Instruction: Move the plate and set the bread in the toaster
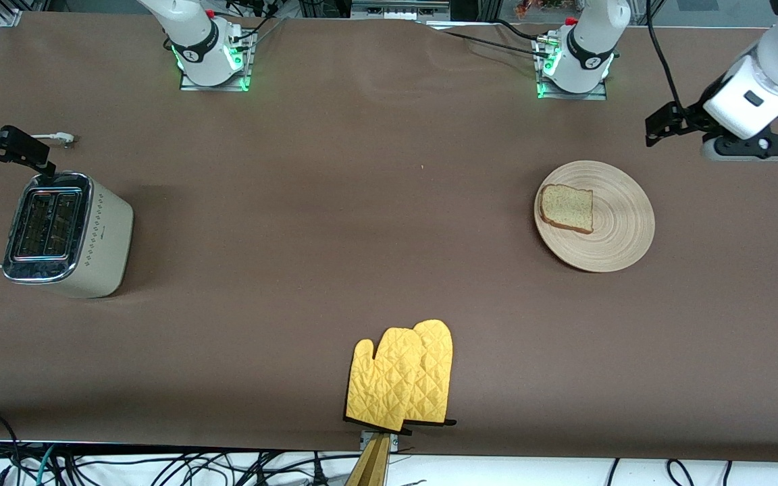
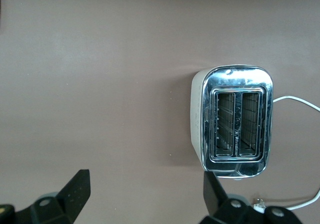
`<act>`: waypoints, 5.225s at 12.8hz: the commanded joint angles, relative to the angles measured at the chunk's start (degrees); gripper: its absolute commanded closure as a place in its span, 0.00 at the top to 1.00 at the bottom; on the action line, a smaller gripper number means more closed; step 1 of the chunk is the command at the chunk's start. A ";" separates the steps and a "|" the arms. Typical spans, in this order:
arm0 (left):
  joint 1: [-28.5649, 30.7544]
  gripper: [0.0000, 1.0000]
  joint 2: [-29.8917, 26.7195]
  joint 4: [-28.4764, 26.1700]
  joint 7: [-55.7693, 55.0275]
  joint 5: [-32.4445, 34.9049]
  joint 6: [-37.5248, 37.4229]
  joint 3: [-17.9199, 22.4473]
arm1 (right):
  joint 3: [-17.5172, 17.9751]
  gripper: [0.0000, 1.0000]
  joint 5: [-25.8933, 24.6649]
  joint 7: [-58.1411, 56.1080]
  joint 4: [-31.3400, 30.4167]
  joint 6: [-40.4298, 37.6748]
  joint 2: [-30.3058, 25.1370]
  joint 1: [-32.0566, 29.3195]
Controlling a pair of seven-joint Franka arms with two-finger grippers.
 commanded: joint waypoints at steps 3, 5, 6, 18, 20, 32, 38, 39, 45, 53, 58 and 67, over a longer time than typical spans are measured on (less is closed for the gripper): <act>-5.39 1.00 1.82 2.84 0.00 -1.77 -2.19 7.22 | 0.26 1.00 -0.02 0.06 0.75 -0.10 -0.29 -0.01; -5.86 1.00 1.99 3.27 0.53 -2.13 -2.20 7.61 | 0.26 1.00 0.07 0.24 0.75 -0.19 -0.29 -0.01; -6.03 1.00 1.99 3.28 0.44 -2.39 -2.19 7.52 | 0.26 1.00 0.07 0.32 0.75 -0.19 -0.29 -0.01; -4.27 1.00 2.87 7.67 0.88 -2.31 -2.55 6.64 | 0.79 1.00 0.60 0.06 0.66 -0.89 -0.47 0.08; -4.45 1.00 3.05 7.76 0.62 -1.87 -2.55 6.20 | 0.79 1.00 0.25 0.15 0.57 -0.89 -0.47 0.17; -4.27 1.00 3.49 8.20 0.80 -1.34 -2.19 6.64 | 0.70 1.00 0.25 0.15 0.57 -1.59 -0.56 0.17; -4.27 1.00 3.49 8.20 0.80 -1.43 -2.19 6.64 | 0.70 1.00 0.25 0.15 0.57 -1.59 -0.56 0.17; -4.27 1.00 3.49 8.20 0.80 -1.43 -2.19 6.64 | 0.70 1.00 0.25 0.15 0.57 -1.59 -0.56 0.17; -4.27 1.00 3.49 8.20 0.53 -1.43 -2.19 6.64 | 0.62 1.00 0.25 0.24 0.48 -1.68 -0.47 0.17; -4.36 1.00 3.49 8.20 0.36 -1.25 -2.28 6.20 | 0.62 1.00 0.25 0.32 0.48 -1.59 -0.21 0.17; -4.10 1.00 9.16 7.94 0.97 0.05 -0.36 6.90 | 0.62 1.00 0.25 0.32 0.48 -1.59 -0.12 0.17; 18.20 1.00 25.08 7.67 30.01 -8.62 -0.17 7.60 | 0.62 1.00 0.25 0.32 0.40 -1.59 -0.03 0.17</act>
